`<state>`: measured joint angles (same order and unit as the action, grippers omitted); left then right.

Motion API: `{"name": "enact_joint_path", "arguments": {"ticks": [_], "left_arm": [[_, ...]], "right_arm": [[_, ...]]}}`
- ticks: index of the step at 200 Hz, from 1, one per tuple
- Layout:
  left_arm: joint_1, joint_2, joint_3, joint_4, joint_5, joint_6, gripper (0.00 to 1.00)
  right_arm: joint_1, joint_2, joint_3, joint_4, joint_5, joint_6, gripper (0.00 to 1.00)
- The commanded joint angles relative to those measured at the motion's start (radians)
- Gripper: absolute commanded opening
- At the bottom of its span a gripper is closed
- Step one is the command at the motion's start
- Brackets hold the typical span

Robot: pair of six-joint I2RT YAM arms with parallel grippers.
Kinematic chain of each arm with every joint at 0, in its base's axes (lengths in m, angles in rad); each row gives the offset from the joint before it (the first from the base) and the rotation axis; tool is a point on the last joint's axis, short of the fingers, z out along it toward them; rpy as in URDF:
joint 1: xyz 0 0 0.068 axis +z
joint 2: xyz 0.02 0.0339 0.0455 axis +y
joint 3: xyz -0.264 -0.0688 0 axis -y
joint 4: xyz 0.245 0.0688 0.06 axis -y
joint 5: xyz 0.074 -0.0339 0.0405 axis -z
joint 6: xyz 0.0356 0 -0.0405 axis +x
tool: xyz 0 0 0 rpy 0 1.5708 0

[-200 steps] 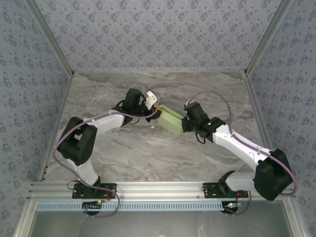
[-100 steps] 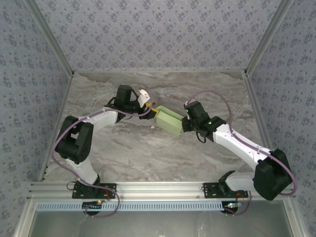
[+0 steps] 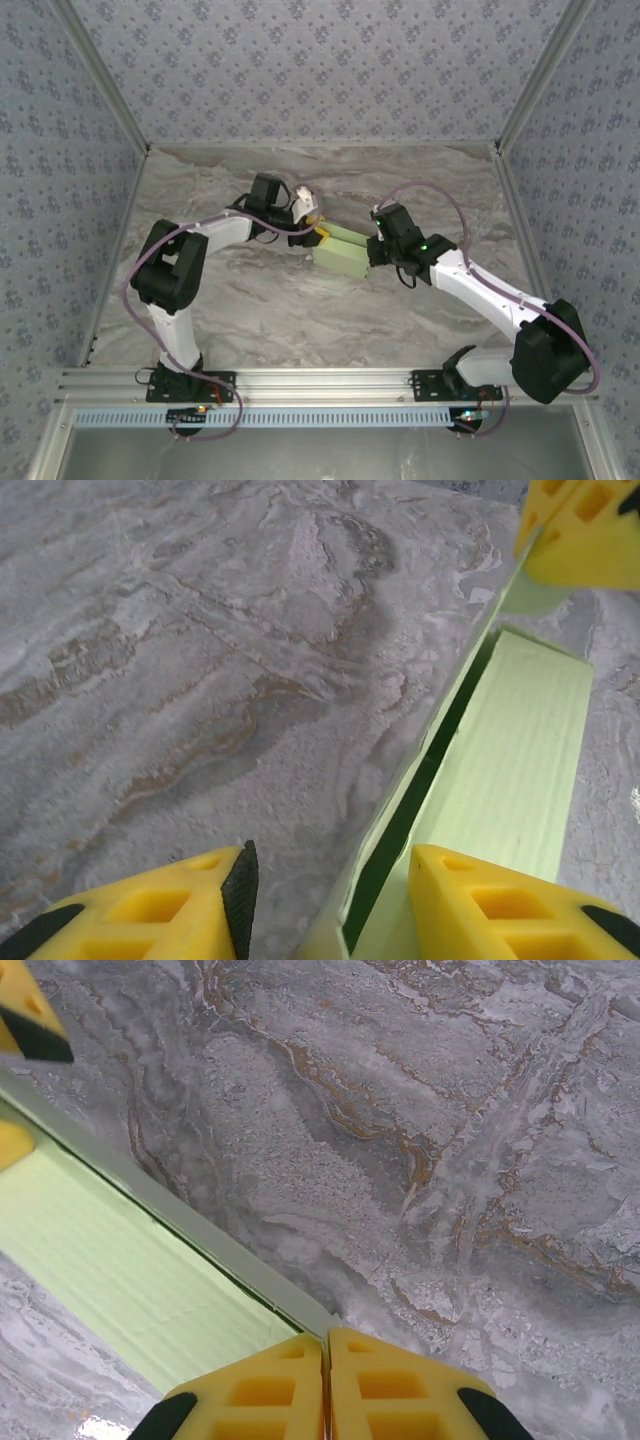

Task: Fold the paper box

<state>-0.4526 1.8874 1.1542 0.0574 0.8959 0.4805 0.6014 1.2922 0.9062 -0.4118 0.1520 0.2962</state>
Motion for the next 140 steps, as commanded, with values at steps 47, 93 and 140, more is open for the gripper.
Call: {"name": "enact_joint_path", "arguments": {"ticks": [47, 93, 140], "left_arm": [[0.029, -0.108, -0.049, 0.002, -0.005, -0.007, 0.44], [0.041, -0.122, -0.063, -0.015, -0.006, 0.008, 0.42], [0.04, -0.115, -0.038, -0.025, 0.025, 0.012, 0.2]], "right_arm": [[-0.005, 0.013, 0.039, -0.03, 0.008, -0.006, 0.11], [-0.005, 0.012, 0.036, -0.033, 0.011, -0.002, 0.11], [-0.002, 0.013, 0.045, -0.047, 0.009, 0.006, 0.11]]}}
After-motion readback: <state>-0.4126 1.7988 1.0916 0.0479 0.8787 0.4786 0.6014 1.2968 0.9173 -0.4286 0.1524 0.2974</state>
